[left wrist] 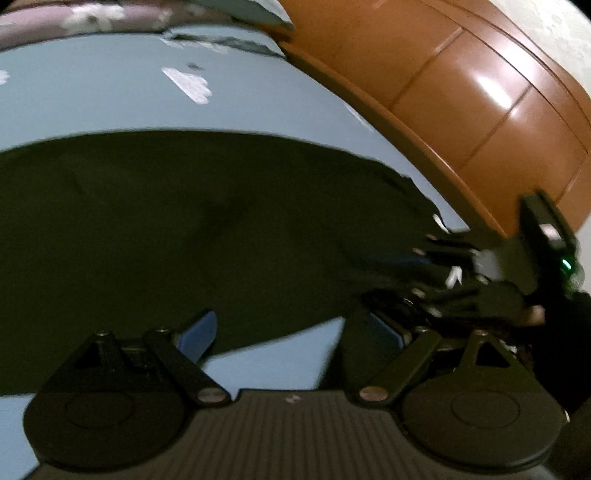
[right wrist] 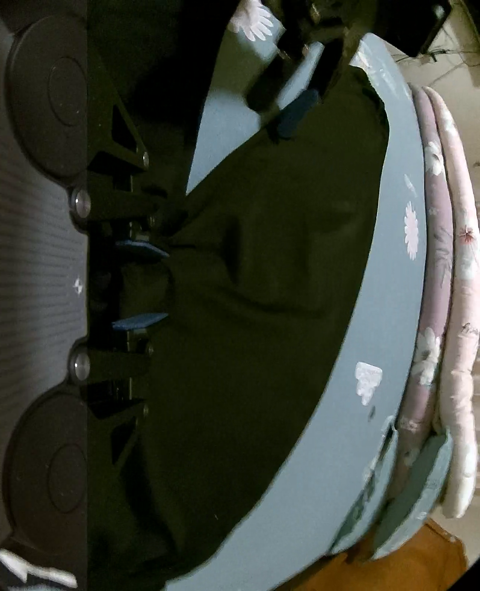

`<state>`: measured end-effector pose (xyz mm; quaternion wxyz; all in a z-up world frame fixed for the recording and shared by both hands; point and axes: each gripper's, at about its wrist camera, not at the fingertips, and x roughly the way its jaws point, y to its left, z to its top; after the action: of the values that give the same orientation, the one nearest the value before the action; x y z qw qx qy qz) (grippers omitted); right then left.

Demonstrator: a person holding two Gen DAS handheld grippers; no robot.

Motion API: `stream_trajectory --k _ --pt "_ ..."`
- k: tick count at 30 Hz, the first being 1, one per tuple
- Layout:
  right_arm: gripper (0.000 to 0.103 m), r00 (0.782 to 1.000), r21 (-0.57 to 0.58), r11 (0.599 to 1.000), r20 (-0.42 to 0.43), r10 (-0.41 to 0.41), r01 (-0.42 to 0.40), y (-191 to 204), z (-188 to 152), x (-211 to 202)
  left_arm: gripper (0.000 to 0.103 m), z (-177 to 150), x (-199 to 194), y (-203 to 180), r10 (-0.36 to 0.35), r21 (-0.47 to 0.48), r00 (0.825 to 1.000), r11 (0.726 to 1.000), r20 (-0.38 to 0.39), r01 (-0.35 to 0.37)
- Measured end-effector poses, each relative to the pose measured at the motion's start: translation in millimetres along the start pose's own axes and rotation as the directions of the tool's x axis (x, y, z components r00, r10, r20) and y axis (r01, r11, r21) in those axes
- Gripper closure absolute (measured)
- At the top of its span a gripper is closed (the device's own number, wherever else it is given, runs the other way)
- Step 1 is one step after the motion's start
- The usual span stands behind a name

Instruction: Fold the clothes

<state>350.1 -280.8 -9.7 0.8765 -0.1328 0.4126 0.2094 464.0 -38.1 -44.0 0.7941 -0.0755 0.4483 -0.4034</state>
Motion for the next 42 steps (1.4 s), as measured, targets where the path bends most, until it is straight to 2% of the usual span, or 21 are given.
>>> stream_trajectory --k 3,5,7,10,13,14,15,18,20,23,26,30,32,35,37,41,42 --pt "0.063 0.999 -0.011 0.999 0.004 -0.035 0.035 7.0 -2.6 -14.4 0.015 6.6 1.1 5.7 0.023 -0.005 0.999 1.0 0.025 -0.023" --pt "0.06 0.999 -0.002 0.999 0.001 -0.05 0.05 9.8 -4.7 -22.3 0.015 5.1 11.6 9.2 0.071 0.02 0.997 0.997 0.02 -0.072" --pt "0.054 0.998 0.023 0.998 -0.006 -0.066 0.066 13.0 -7.6 -27.6 0.016 -1.2 15.3 16.8 0.148 0.044 0.989 0.988 0.014 -0.149" --pt "0.05 0.996 0.085 0.992 -0.019 -0.087 0.088 15.9 -17.5 -37.1 0.015 -10.9 6.0 25.2 0.26 0.073 0.966 0.963 0.009 -0.26" --pt "0.044 0.994 0.18 0.978 -0.04 -0.103 0.109 11.8 -30.2 -44.2 0.015 -22.1 -13.8 36.3 0.398 0.106 0.917 0.912 -0.004 -0.396" --pt "0.043 0.993 0.215 0.97 -0.049 -0.106 0.114 10.3 -34.4 -46.1 0.015 -24.8 -21.1 40.0 0.422 0.109 0.906 0.902 -0.012 -0.418" --pt "0.043 0.993 0.252 0.96 -0.058 -0.107 0.118 8.7 -37.9 -47.6 0.015 -25.2 -28.7 42.1 0.427 0.102 0.904 0.901 -0.02 -0.423" --pt "0.037 0.99 0.357 0.925 -0.081 -0.112 0.134 6.3 -44.2 -52.2 0.015 -19.5 -44.5 37.9 0.408 0.072 0.913 0.91 0.001 -0.407" --pt "0.032 0.99 0.408 0.902 -0.083 -0.116 0.14 10.0 -46.5 -56.5 0.015 -12.4 -45.3 25.2 0.331 0.076 0.943 0.94 0.033 -0.333" --pt "0.03 0.988 0.447 0.882 -0.095 -0.118 0.148 25.1 -49.0 -61.8 0.015 0.8 -30.0 -6.9 0.179 0.135 0.983 0.973 0.051 -0.184" --pt "0.024 0.983 0.462 0.869 -0.121 -0.135 0.177 42.4 -54.3 -67.9 0.014 8.8 -0.8 -50.2 0.022 0.256 0.999 0.966 0.046 -0.033" --pt "0.022 0.975 0.509 0.834 -0.156 -0.155 0.214 57.0 -68.5 -75.5 0.014 11.7 46.1 -89.6 -0.102 0.33 0.995 0.939 -0.004 0.098" --pt "0.021 0.972 0.537 0.812 -0.172 -0.158 0.227 61.5 -76.2 -75.7 0.014 7.9 64.6 -92.0 -0.109 0.344 0.993 0.932 -0.04 0.116" --pt "0.02 0.969 0.574 0.784 -0.19 -0.155 0.238 64.7 -88.5 -70.5 0.014 -2.0 79.0 -76.4 -0.027 0.335 0.996 0.941 -0.09 0.055" --pt "0.019 0.969 0.586 0.774 -0.192 -0.157 0.241 66.7 -95.0 -66.5 0.015 -6.6 70.5 -59.1 0.012 0.305 0.997 0.952 -0.072 0.01" --pt "0.0 0.976 0.595 0.775 -0.159 -0.146 0.213 71.8 -97.6 -61.5 0.015 -2.0 34.8 -26.7 0.053 0.219 0.998 0.975 -0.039 -0.043" --pt "0.0 0.977 0.599 0.773 -0.155 -0.145 0.21 72.3 -98.1 -59.5 0.015 0.9 24.4 -22.3 0.055 0.21 0.998 0.976 -0.026 -0.048"
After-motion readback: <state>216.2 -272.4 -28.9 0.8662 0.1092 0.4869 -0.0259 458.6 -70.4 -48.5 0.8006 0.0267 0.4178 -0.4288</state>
